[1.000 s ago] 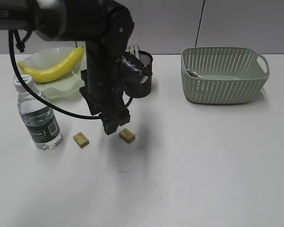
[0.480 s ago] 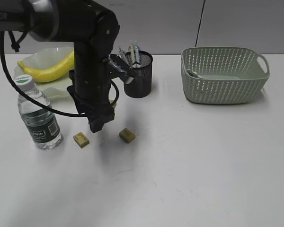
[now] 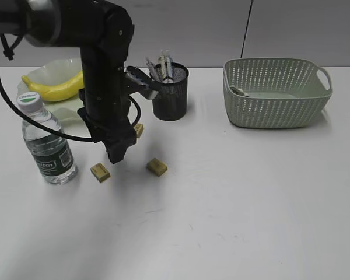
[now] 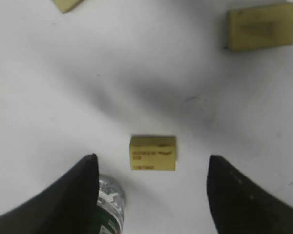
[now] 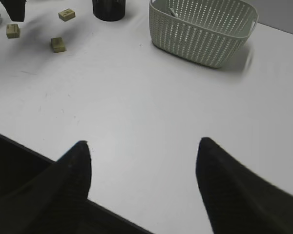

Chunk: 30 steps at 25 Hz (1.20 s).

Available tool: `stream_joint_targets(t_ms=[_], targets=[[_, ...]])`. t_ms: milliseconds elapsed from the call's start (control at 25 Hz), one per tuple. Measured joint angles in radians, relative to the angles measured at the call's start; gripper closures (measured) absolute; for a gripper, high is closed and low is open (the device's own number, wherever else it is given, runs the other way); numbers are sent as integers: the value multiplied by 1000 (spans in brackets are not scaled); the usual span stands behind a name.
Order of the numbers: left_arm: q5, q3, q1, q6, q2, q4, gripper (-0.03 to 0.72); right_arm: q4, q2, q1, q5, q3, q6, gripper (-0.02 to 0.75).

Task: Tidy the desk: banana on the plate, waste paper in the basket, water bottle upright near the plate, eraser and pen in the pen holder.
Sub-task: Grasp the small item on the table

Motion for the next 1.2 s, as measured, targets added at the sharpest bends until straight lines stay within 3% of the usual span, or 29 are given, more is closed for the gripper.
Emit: stream_joint_targets(t_ms=[440, 600, 1200], targets=[[-1, 12, 1, 3, 0, -40, 174, 0, 0, 0, 0, 0, 0, 205], [2, 68, 1, 8, 0, -15, 174, 0, 0, 0, 0, 0, 0, 205], [2, 76, 1, 18, 2, 13, 177, 0, 0, 0, 0, 0, 0, 205]])
